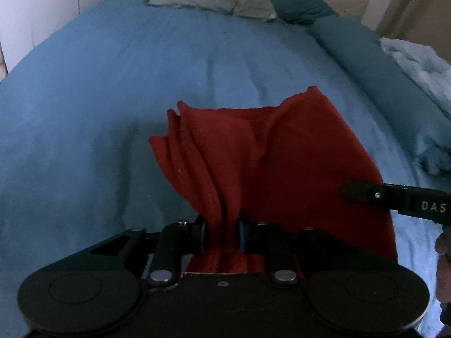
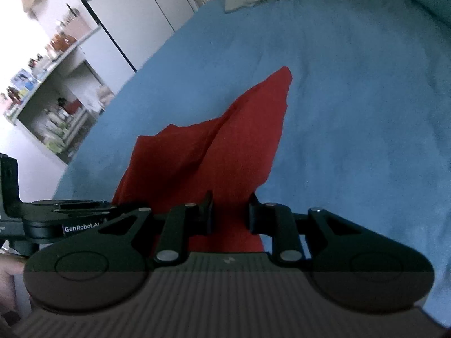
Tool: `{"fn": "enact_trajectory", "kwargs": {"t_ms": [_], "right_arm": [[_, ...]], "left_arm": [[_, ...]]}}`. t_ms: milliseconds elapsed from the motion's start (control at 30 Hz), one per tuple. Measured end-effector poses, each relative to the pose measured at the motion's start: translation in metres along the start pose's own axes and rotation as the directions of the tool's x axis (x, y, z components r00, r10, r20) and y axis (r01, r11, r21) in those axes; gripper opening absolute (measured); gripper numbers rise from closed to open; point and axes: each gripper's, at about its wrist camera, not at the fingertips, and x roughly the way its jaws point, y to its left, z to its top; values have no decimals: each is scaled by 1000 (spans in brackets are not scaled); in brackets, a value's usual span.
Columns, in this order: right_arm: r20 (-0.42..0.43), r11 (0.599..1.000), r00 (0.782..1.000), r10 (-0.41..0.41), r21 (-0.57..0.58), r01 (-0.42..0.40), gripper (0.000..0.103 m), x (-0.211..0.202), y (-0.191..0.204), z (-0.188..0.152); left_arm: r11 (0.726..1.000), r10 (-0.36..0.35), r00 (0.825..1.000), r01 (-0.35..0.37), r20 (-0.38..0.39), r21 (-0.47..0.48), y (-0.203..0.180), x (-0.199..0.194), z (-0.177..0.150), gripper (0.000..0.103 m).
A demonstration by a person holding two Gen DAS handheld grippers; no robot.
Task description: Fold small clothes
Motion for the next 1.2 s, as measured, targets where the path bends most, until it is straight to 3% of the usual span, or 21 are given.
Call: {"fn": "enact_trajectory", "kwargs": {"t_ms": [133, 233, 367, 467, 500, 567, 633, 700, 733, 767, 800, 1000, 1200], "right_arm": [[-7, 1000, 1000, -22, -5, 22, 37, -60, -13, -21], [-26, 996, 997, -78, -45, 77, 38, -88, -23, -48], [-67, 990, 988, -136, -45, 133, 38, -94, -52, -93], [-99, 986, 981, -167, 4, 168, 39, -87, -78, -125], [-103, 984, 979, -175, 11, 177, 42, -85, -85, -133], [-98, 983, 979, -179, 31, 182, 48, -84, -98, -142], [-89, 985, 983, -158, 54, 163, 55, -87, -104, -140], [-65, 986, 985, -158, 47, 161, 72, -96, -103, -134], [-44, 986, 986, -163, 38, 165, 77, -102, -101, -133], [-25, 985, 985, -170, 33, 170, 87, -109, -100, -132], [-9, 985, 985, -173, 29, 173, 91, -117, -100, -131], [6, 979, 979, -202, -10, 202, 91, -122, -108, -138], [43, 967, 967, -249, -49, 251, 91, -94, -128, -166]], "left_arm": [[1000, -19, 999, 19, -28, -1, -45, -25, -26, 23], [1000, -23, 997, 24, -71, 9, -79, -16, -54, 23], [1000, -1, 990, 2, -141, 8, -110, 14, -97, 24], [995, 82, 985, -71, -153, 75, -127, 27, -118, 28], [993, 88, 987, -76, -137, 87, -128, 25, -121, 30], [987, 121, 986, -107, -115, 118, -131, 23, -121, 44], [979, 154, 984, -139, -89, 149, -134, 16, -120, 47], [974, 173, 983, -160, -64, 163, -136, 7, -119, 65], [971, 181, 983, -172, -42, 164, -133, -2, -119, 80], [969, 191, 981, -186, -16, 165, -131, -8, -121, 84], [965, 203, 979, -200, 3, 166, -129, -15, -122, 84], [963, 246, 969, -246, 11, 107, -111, -14, -139, 84], [963, 238, 970, -242, 49, 116, -93, 21, -170, 85]]}}
